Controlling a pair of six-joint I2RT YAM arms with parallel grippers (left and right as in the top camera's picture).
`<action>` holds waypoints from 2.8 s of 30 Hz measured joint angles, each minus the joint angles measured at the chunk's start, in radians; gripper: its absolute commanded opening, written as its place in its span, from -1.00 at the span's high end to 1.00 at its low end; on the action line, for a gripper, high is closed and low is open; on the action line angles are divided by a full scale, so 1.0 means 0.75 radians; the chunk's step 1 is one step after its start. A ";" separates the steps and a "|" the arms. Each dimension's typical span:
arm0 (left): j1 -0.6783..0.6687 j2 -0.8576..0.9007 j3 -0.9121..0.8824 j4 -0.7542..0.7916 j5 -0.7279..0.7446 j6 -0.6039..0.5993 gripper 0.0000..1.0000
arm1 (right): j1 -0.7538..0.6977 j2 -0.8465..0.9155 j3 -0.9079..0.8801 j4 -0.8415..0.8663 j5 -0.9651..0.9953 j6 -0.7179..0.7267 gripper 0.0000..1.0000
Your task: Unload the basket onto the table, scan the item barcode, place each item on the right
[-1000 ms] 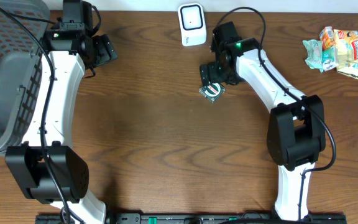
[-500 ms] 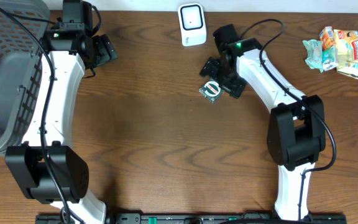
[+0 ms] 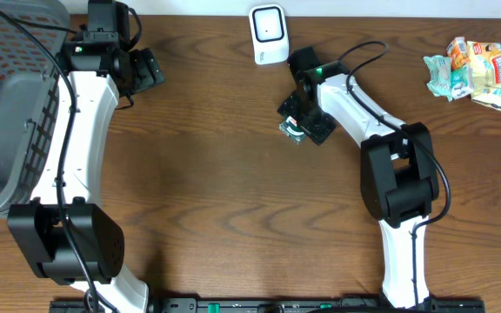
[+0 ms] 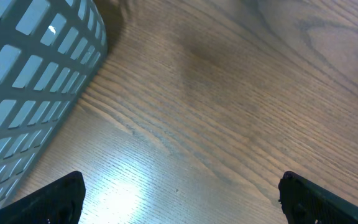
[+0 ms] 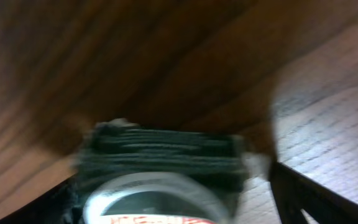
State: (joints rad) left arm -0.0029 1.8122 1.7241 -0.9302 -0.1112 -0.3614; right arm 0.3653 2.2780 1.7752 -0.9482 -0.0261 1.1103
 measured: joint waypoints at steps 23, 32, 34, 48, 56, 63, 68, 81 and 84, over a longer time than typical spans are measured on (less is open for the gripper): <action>0.000 0.000 0.000 -0.001 0.000 -0.001 -0.96 | -0.237 0.031 0.000 0.026 -1.000 -0.167 0.01; 0.000 0.000 0.000 -0.001 0.000 -0.001 -0.96 | -0.315 0.031 -0.001 0.102 -1.310 -0.212 0.05; 0.000 0.000 0.000 -0.001 -0.001 0.000 -0.96 | -0.311 0.031 -0.002 0.152 -1.323 -0.236 0.03; 0.000 0.000 0.000 -0.001 0.000 -0.001 -0.96 | -0.124 0.046 0.190 0.344 -0.701 -0.436 0.22; 0.000 0.000 0.000 -0.001 -0.001 0.000 -0.96 | -0.024 0.047 0.371 0.697 0.007 -0.705 0.11; 0.000 0.000 0.000 -0.001 0.000 -0.001 -0.96 | 0.093 0.092 0.372 1.081 0.292 -1.014 0.10; 0.000 0.000 0.000 0.000 0.000 -0.001 -0.96 | 0.110 0.159 0.372 1.204 0.369 -1.092 0.02; 0.000 0.000 0.000 -0.001 -0.001 0.000 -0.96 | 0.065 0.225 0.384 1.207 0.437 -1.126 0.02; 0.000 0.000 0.000 -0.001 0.000 0.000 -0.96 | 0.014 0.214 0.385 1.077 0.449 -1.127 -0.01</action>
State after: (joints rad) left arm -0.0029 1.8122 1.7241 -0.9306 -0.1112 -0.3614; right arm 0.3756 2.4386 2.0636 -0.1406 0.3107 0.2653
